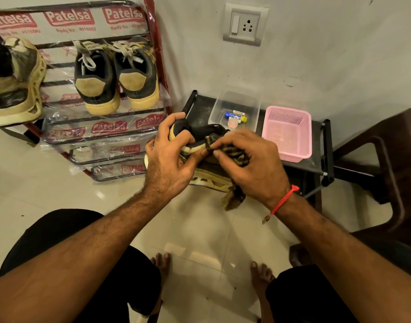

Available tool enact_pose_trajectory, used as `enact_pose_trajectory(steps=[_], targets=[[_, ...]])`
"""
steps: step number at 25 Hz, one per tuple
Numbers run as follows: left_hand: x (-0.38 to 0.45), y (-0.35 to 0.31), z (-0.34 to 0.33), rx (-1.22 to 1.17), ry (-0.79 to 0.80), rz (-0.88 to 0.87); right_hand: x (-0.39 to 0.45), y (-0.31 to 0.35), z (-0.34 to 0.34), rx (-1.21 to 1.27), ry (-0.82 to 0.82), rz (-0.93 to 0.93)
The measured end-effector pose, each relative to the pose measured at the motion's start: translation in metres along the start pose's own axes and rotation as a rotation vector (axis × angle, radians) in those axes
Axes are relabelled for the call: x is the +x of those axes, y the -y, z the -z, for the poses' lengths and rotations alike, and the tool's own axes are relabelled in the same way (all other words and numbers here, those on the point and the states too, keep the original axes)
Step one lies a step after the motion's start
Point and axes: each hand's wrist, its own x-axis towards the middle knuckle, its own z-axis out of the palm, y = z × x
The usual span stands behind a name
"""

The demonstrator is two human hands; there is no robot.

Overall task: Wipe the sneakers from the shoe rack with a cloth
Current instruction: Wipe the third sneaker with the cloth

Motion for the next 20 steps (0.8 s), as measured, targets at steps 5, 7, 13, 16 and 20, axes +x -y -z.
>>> enact_pose_trajectory(steps=[5, 7, 13, 16, 20], targets=[[0.001, 0.002, 0.000, 0.015, -0.014, 0.000, 0.009, -0.017, 0.013, -0.010, -0.100, -0.131], [0.001, 0.000, 0.000, 0.009, -0.002, -0.012, 0.003, -0.002, 0.004, -0.006, -0.003, 0.017], [-0.001, 0.001, -0.002, 0.046, 0.002, -0.030, 0.010, -0.026, 0.012, -0.088, -0.072, -0.176], [0.004, 0.006, 0.000, -0.008, -0.035, 0.052, -0.004, 0.006, -0.004, -0.082, 0.069, -0.020], [0.009, 0.014, -0.002, -0.076, -0.102, 0.159, 0.000, -0.019, 0.002, -0.276, 0.058, -0.123]])
